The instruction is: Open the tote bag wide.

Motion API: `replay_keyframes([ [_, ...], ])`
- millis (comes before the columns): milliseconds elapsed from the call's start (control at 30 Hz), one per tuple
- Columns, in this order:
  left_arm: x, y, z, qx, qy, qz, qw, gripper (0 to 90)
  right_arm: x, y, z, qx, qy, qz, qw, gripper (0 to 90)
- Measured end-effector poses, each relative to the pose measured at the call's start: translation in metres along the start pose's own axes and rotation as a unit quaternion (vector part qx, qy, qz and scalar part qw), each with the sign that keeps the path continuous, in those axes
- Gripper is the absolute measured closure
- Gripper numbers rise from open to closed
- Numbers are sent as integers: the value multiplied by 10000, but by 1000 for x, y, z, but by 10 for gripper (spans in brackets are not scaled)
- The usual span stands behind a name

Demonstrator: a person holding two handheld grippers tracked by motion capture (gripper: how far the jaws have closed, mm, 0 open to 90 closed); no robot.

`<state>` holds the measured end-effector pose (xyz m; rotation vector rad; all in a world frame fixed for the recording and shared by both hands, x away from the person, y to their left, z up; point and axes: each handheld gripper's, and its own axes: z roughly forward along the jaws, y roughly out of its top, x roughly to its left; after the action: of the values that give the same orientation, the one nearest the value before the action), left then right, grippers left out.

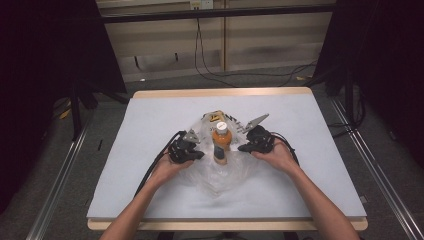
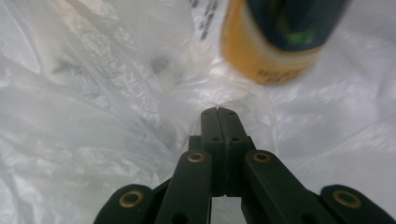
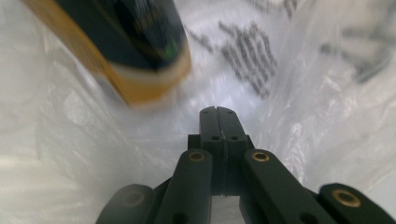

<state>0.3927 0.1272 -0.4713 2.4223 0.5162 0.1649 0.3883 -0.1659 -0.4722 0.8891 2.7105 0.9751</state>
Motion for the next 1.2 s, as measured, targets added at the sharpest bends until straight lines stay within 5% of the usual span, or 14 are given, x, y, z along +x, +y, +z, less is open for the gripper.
replay_keyframes([
  [167, 11, -9, -5, -61, 150, -131, 9998, 900, -8, -17, -11, -68, -109, 146, 9998, 900],
  [267, 13, -14, -6, -281, 171, -445, 9985, 900, -12, -26, -17, -129, -142, 235, 9995, 900],
  [300, 15, -16, -8, -179, 135, -295, 9993, 900, -12, -28, -19, -146, -176, 234, 9995, 900],
  [467, 15, -18, -11, -187, 49, -313, 9993, 900, -10, -30, -19, -199, -216, 226, 9993, 900],
  [500, 17, -19, -12, -130, 24, -166, 9998, 900, -8, -29, -19, -176, -252, 253, 9992, 900],
  [533, 14, -19, -10, -334, 15, -401, 9986, 900, -8, -28, -18, -234, -213, 236, 9992, 900],
  [700, 13, -18, -22, -650, -173, -453, 9967, 900, -5, -26, -28, -513, -283, 373, 9976, 900],
  [1000, 1, -19, -45, -1279, -275, -271, 9910, 885, -1, -33, -56, -1275, -424, 575, 9893, 900],
  [1200, -5, -20, -58, -1803, -215, -235, 9831, 822, -2, -35, -77, -1864, -452, 741, 9786, 900],
])
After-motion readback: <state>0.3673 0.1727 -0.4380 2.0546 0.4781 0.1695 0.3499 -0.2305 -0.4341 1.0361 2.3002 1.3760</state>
